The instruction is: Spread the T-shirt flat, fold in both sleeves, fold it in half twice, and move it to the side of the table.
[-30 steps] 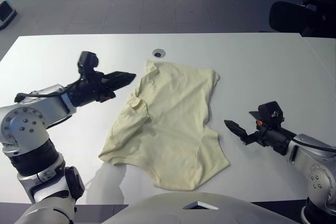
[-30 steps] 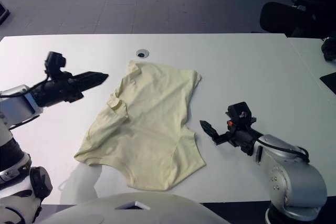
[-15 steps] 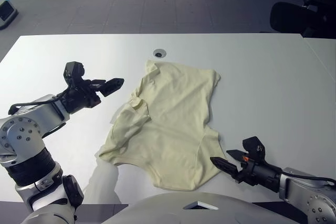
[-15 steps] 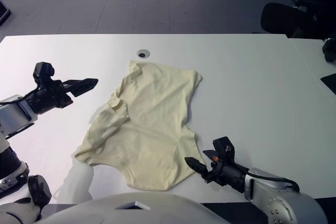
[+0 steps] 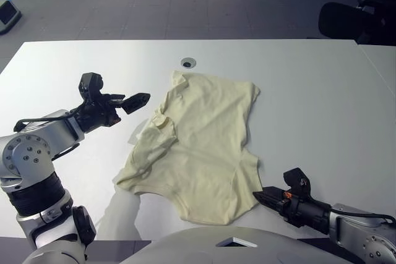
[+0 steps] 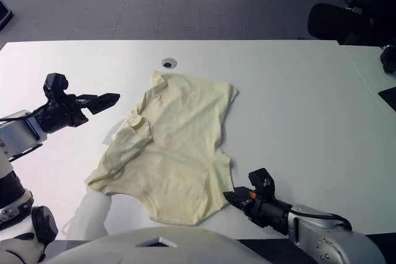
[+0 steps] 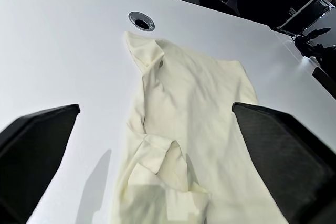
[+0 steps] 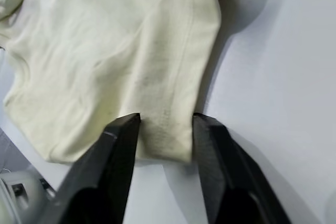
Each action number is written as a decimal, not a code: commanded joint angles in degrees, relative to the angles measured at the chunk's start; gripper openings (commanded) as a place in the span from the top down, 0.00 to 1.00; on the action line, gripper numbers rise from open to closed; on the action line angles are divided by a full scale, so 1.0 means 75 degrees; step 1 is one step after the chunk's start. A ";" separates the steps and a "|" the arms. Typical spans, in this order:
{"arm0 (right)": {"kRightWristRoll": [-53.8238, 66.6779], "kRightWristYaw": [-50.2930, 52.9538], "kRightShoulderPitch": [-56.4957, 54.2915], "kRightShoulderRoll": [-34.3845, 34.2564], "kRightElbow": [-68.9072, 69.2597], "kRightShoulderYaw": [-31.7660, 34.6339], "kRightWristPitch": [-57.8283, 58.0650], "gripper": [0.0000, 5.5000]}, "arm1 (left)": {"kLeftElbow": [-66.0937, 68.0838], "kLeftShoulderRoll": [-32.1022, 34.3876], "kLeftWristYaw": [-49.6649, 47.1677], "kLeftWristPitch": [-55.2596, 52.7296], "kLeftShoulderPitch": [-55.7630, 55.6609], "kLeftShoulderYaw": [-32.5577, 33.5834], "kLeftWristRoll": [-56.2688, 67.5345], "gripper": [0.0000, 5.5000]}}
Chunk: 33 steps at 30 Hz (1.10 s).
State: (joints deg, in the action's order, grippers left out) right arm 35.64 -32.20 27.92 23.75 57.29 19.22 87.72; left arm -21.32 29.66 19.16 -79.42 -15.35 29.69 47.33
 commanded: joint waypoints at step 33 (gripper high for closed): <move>0.0024 -0.1202 -0.2507 0.4048 -0.3547 0.0620 -0.1982 1.00 | -0.0807 -0.0571 -0.0580 0.0158 0.0718 0.0122 0.0131 0.02</move>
State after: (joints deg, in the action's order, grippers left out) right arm 33.58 -40.82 11.85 53.18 28.64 22.91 70.64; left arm -25.82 25.98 15.60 -78.19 -11.23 29.92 47.58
